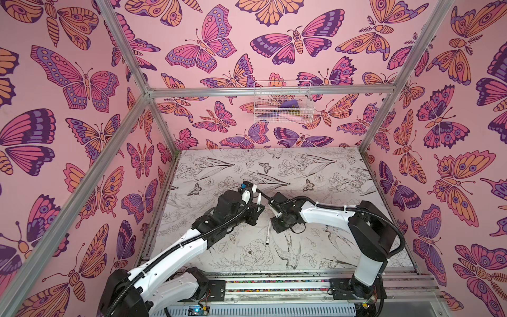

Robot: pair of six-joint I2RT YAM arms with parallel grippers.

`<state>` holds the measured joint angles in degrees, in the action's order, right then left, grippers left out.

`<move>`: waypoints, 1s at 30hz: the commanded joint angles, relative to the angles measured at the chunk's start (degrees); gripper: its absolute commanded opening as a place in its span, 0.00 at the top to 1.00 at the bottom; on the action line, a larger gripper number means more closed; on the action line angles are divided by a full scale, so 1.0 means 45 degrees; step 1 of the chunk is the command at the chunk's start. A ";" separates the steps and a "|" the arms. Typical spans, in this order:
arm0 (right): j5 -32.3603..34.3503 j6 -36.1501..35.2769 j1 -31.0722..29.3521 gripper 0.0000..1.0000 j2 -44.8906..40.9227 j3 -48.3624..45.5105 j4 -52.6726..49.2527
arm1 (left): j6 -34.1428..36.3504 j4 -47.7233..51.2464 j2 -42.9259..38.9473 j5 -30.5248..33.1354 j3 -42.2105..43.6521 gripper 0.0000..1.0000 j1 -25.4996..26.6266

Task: Insert the pens into the pen caps
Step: 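Lower the right gripper onto the blue cap and grasp it, then lift the blue cap with the right gripper onto the blue marker tip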

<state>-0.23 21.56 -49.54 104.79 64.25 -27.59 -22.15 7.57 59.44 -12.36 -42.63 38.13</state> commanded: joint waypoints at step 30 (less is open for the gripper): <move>-0.3352 0.2920 0.1505 0.99 -1.0462 -0.2829 0.5643 | 0.1116 -0.3363 0.0917 -0.1576 0.0294 1.00 0.1984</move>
<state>-10.87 33.23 -43.09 58.19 51.92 -6.83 -18.48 -3.03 63.86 -18.68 -42.02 46.57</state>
